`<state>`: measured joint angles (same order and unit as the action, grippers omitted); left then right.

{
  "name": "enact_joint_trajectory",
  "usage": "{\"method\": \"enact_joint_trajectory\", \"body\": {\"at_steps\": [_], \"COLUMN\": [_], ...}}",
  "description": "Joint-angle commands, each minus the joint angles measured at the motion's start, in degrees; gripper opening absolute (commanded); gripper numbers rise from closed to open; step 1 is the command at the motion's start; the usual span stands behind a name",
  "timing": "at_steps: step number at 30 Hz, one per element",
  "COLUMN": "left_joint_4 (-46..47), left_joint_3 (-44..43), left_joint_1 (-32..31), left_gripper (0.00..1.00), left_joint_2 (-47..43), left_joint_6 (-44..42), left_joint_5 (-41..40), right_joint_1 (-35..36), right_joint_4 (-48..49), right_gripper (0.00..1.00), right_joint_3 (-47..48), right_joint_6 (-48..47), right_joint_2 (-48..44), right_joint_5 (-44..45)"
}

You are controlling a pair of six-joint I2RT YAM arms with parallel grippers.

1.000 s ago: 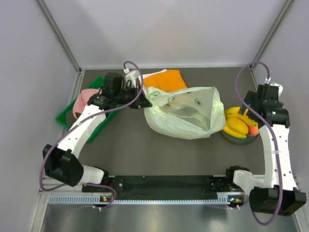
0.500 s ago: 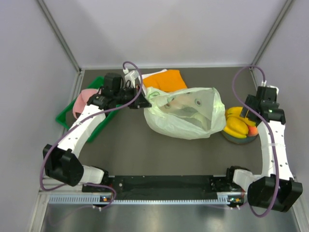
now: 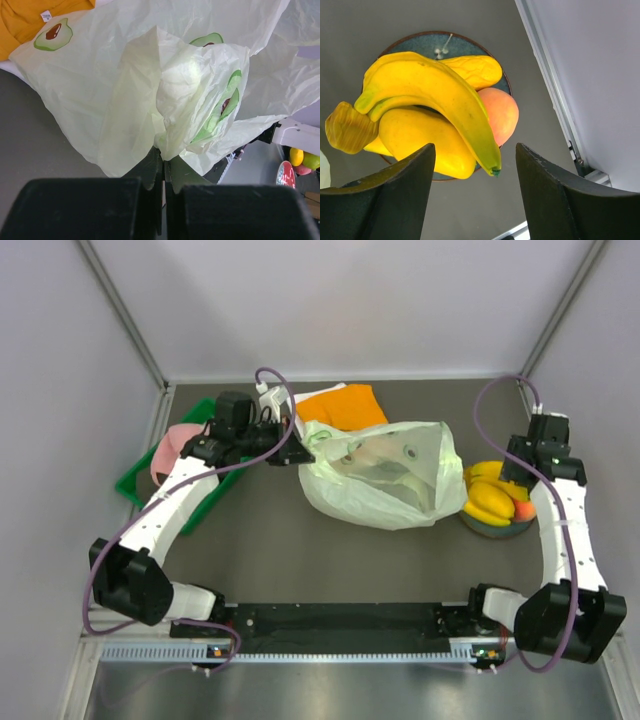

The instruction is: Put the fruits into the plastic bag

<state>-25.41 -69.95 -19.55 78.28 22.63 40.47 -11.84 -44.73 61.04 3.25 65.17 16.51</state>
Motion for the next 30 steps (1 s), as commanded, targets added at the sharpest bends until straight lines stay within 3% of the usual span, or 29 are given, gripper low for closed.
{"method": "enact_joint_trajectory", "body": {"at_steps": [1, 22, 30], "left_joint_4": [3.26, 3.35, 3.17], "left_joint_3": [0.7, 1.05, 1.13], "left_joint_1": [0.3, 0.39, 0.48], "left_gripper": [0.0, 0.0, 0.0], "left_joint_2": [-0.41, -0.06, 0.12], "left_joint_6": [0.13, -0.04, -0.13], "left_joint_5": [1.54, 1.72, 1.54], "right_joint_1": [-1.08, -1.17, -1.17], "right_joint_4": [3.77, 4.83, 4.74], "right_gripper": [0.63, 0.52, 0.42], "right_joint_3": [0.31, -1.01, -0.74], "right_joint_6": [-2.54, -4.74, -5.18], "right_joint_2": [1.63, 4.53, 5.23], "right_joint_5": [1.15, 2.47, 1.51]}}
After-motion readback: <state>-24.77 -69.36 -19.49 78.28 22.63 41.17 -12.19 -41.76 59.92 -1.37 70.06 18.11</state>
